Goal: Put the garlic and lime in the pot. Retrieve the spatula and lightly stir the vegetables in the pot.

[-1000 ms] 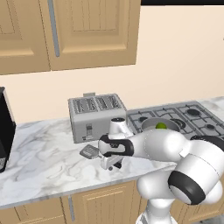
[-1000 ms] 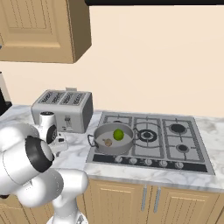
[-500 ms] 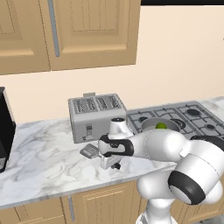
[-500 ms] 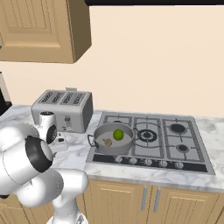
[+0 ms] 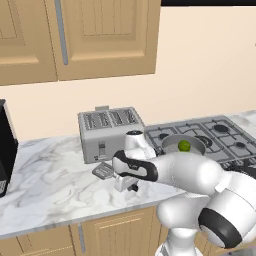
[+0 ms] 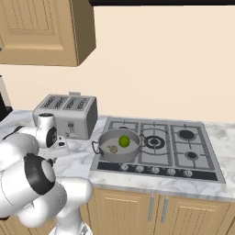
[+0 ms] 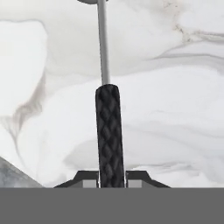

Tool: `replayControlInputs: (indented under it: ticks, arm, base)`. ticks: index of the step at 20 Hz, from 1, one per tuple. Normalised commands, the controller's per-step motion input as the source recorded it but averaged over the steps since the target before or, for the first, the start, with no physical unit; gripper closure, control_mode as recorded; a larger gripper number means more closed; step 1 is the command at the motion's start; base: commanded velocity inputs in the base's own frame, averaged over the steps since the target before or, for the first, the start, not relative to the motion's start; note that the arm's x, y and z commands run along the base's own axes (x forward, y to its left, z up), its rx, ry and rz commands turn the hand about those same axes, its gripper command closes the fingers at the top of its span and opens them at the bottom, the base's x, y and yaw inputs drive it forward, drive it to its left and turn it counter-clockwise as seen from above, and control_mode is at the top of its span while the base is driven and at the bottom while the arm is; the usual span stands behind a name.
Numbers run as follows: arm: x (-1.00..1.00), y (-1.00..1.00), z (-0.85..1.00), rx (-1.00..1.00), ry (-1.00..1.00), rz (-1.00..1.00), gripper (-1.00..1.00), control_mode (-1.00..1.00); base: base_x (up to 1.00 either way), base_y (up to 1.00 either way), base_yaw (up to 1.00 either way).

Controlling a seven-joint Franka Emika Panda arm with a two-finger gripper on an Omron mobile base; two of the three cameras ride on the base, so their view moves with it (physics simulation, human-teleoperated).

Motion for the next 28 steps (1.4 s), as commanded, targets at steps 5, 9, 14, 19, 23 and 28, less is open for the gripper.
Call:
replayControlInputs:
  ticks: [5,9,14,19,23,28]
  arm:
    - [-0.74,-0.48,0.73,0.04,-0.04,0.00,1.00,-1.00]
    - [-0.48,-0.51,0.59,0.00,-0.07,0.01,1.00,-1.00]
    - [-0.32,-0.25,0.29,0.00,-0.05,0.02,1.00,-1.00]
    - [-0.01,-0.45,0.73,0.12,-0.13,0.10,1.00,-1.00]
    - [0.04,-0.51,0.70,0.14,-0.07,0.01,1.00,-1.00]
    - [0.21,-0.71,0.44,0.13,0.00,-0.02,1.00,-1.00]
  base:
    - [0.00,0.00,0.00]
    - [0.00,0.00,0.00]
    - [0.00,0.00,0.00]
    - [0.00,0.00,0.00]
    - [0.00,0.00,0.00]
    - [0.00,0.00,0.00]
